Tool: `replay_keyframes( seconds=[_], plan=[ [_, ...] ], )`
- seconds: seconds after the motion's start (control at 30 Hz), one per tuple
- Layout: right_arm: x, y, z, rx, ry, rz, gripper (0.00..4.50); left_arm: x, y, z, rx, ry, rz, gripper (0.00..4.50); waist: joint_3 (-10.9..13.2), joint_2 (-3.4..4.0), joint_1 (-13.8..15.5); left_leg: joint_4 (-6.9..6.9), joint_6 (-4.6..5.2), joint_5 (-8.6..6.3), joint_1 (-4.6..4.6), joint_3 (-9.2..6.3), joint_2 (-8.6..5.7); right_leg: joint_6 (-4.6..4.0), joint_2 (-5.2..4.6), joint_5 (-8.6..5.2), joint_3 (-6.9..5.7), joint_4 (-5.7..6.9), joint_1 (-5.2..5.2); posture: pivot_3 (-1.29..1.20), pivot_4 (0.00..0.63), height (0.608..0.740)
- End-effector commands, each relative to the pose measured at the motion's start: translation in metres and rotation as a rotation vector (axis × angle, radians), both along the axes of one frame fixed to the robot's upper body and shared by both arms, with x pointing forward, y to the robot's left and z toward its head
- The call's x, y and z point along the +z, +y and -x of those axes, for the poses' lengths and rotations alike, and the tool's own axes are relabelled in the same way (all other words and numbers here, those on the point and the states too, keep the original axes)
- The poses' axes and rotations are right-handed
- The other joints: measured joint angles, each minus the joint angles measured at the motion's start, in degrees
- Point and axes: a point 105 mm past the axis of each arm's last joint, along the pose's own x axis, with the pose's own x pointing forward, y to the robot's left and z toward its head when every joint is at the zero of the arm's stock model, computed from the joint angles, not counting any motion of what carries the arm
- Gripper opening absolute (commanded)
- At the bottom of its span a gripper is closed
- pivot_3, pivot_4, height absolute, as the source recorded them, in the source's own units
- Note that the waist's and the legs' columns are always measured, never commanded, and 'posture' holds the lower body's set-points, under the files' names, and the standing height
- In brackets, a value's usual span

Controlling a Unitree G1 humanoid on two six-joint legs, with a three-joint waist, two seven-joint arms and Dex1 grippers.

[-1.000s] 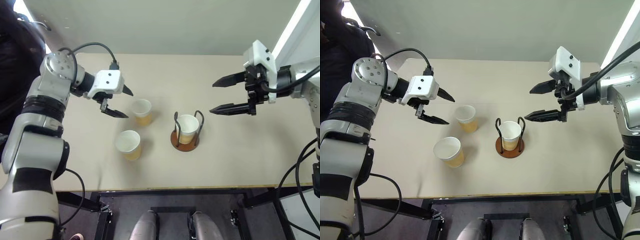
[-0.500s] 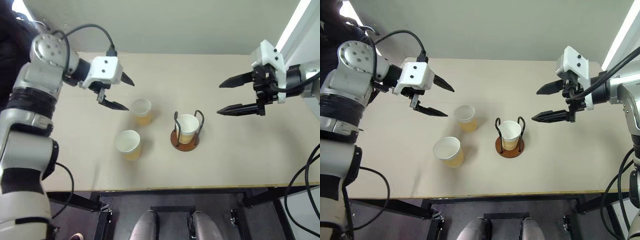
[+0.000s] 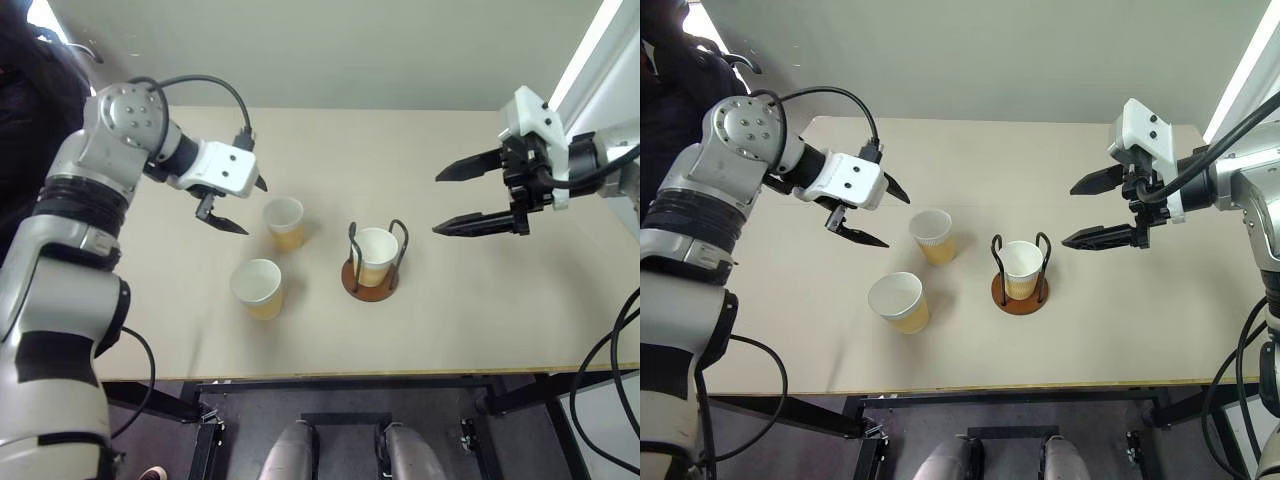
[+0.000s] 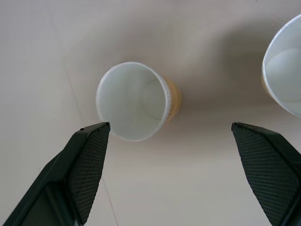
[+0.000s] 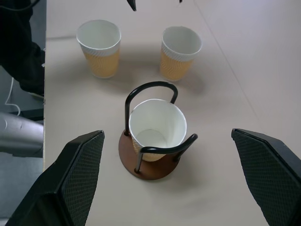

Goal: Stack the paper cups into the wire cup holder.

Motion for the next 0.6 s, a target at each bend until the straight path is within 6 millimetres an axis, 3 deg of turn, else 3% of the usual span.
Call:
replay_keyframes(
  seconds=[0.03,0.6],
  plan=[
    [0.014,0.002,0.006,0.025,-0.051,0.006,4.45,-0.002,0.003,-0.005,0.004,-0.052,-0.01,4.45,0.0,0.0,-0.11,-0.02,0.0,0.01,0.01,0.03,-0.03,0.0,0.02,0.0,0.03,0.01,-0.01,0.0,0.15,0.74],
    [0.013,0.006,0.006,0.037,-0.053,0.008,4.45,-0.02,-0.002,-0.022,0.013,-0.117,-0.039,4.45,-0.01,-0.02,-0.03,0.02,0.05,0.05,0.02,0.11,-0.18,0.03,0.02,0.02,0.0,0.12,-0.04,0.0,0.15,0.74]
  ],
)
